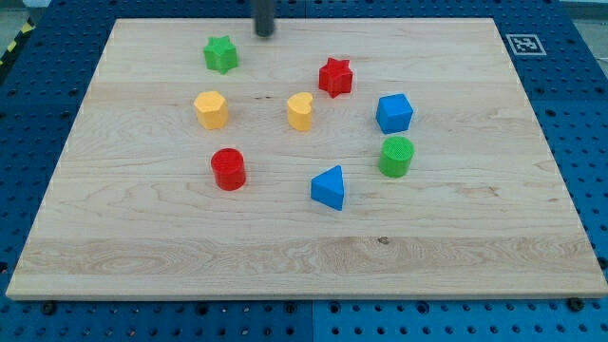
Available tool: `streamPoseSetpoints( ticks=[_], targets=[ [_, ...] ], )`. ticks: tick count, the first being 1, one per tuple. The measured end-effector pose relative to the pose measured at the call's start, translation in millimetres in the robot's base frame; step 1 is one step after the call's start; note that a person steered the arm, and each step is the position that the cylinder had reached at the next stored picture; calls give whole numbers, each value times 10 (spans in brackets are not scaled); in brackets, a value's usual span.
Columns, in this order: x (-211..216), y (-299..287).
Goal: Slide green star towards down and a bit right
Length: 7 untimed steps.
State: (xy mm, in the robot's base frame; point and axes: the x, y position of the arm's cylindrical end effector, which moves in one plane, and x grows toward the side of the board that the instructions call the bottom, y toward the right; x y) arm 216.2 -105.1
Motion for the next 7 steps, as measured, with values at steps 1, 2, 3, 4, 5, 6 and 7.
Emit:
streamPoseSetpoints(
  ticks=[1,2,3,4,5,6,7],
  targets=[
    [82,-791],
    [229,-985],
    [343,-908],
    [388,-674],
    [390,-430],
    [520,-422],
    [607,-417]
  ],
)
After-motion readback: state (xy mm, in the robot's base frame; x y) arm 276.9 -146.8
